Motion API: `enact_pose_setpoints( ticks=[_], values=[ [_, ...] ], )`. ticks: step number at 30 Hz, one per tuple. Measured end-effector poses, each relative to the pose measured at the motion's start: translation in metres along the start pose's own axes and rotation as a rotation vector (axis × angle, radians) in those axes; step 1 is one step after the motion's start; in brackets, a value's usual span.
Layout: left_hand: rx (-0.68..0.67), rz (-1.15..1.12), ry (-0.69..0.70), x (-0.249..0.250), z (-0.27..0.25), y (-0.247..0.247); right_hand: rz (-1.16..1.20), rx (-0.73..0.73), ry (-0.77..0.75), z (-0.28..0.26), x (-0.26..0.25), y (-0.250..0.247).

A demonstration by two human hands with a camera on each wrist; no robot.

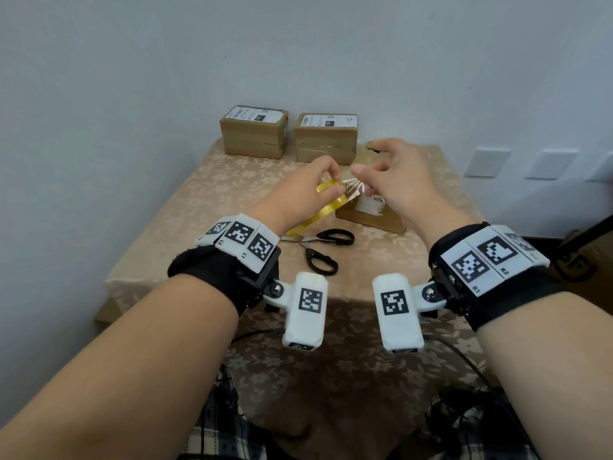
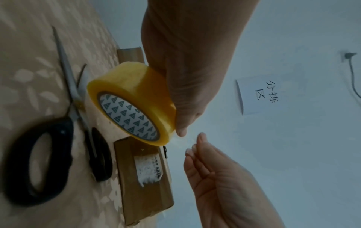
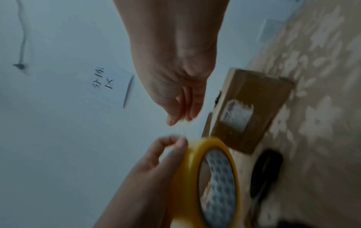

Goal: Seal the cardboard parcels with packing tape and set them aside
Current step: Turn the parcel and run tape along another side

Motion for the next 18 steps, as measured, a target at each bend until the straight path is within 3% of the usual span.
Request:
enact_pose_setpoints(
  ticks=[8, 13, 18],
  values=[
    [-0.008, -0.15, -0.085, -0.0024, -0.0004, 0.0001, 0.007, -0.121, -0.125, -0.0026, 0.003, -0.0038],
    [0.023, -0.074, -0.123, 0.0008, 0.0033, -0.0003, -0.073, -0.124, -0.134, -0.0035, 0.0062, -0.0025],
    [0.05, 0.057, -0.075, 0.0015, 0.0041, 0.001, -0.146, -0.125, -0.106, -0.0029, 0.0078, 0.0015]
  ],
)
Point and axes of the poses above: each hand's wrist, its own z-axis towards the middle knuckle, its own y-axis out of the palm, x = y × z, the point moved 1 cm from there along z, towards the middle knuckle, and after that the axes turned 4 degrees about -x, right-handed, at the moved point
